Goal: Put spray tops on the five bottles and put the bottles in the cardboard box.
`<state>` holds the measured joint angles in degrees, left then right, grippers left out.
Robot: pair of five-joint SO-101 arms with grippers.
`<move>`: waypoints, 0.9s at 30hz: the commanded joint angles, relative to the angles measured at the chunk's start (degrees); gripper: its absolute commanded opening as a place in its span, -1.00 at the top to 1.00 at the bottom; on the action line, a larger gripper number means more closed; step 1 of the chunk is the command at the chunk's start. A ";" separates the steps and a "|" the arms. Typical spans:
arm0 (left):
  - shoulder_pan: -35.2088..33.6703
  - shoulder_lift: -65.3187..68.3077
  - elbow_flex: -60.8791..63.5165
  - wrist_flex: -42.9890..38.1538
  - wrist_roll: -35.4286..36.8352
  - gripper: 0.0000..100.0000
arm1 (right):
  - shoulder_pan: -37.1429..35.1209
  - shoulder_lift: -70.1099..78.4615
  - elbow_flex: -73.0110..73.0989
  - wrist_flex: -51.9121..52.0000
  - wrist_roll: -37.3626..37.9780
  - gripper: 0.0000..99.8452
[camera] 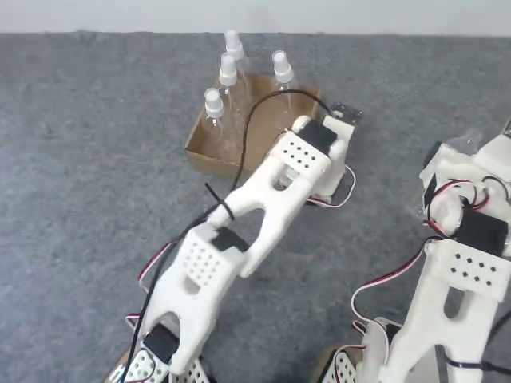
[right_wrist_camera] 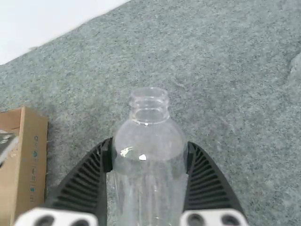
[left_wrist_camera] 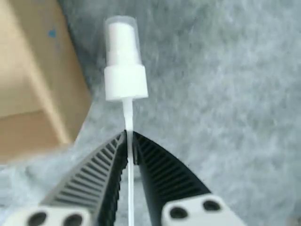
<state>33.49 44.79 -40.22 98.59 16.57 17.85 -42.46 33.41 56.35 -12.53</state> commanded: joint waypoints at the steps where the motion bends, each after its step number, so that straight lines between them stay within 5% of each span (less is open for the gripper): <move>1: -1.67 -10.81 4.70 2.02 -2.99 0.98 | -0.66 -2.59 -0.79 -1.45 -0.18 0.92; 27: -2.55 -44.13 39.69 1.93 -17.05 0.98 | -0.75 -2.15 -0.79 -1.45 -0.18 0.92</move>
<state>31.30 6.11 -1.98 98.59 0.75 17.85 -42.46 33.41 56.35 -12.53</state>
